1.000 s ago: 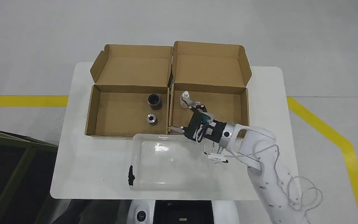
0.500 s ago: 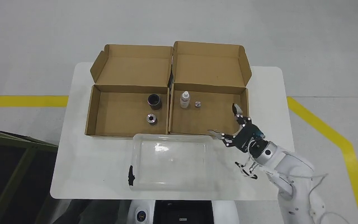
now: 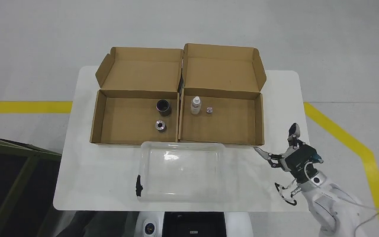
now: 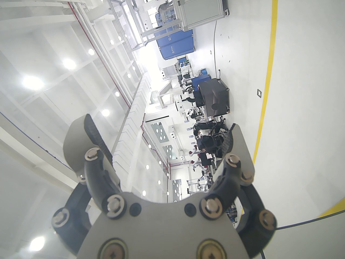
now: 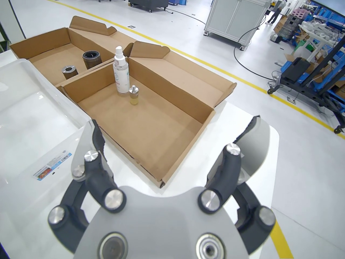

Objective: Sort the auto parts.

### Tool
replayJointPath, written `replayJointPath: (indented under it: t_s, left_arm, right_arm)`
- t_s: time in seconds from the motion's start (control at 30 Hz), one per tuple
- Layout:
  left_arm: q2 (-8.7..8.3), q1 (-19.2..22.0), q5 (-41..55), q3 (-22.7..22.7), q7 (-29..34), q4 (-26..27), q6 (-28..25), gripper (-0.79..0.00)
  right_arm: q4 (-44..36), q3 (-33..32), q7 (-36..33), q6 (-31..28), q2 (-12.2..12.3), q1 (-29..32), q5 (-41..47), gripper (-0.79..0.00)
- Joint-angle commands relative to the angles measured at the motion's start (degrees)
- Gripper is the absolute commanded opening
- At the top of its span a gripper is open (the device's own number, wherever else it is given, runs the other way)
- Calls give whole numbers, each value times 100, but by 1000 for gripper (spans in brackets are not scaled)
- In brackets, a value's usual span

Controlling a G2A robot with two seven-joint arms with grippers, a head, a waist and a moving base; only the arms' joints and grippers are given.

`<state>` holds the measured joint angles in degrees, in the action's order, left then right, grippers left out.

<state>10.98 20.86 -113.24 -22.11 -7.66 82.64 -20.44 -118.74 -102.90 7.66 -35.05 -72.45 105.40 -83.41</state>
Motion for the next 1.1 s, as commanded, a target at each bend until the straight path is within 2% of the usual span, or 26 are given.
replayJointPath:
  t_s: [0.0, 0.37, 1.07]
  left_arm:
    - [0, 0, 0, 0, 0, 0, 0, 0]
    - [0, 0, 0, 0, 0, 0, 0, 0]
    - [0, 0, 0, 0, 0, 0, 0, 0]
  right_arm:
    - [-1, -71, 50, 7, 9, 59, 28, 0]
    - [56, -311, 163, 75, 59, 114, 179, 0]
    - [61, -317, 161, 76, 61, 110, 186, 0]
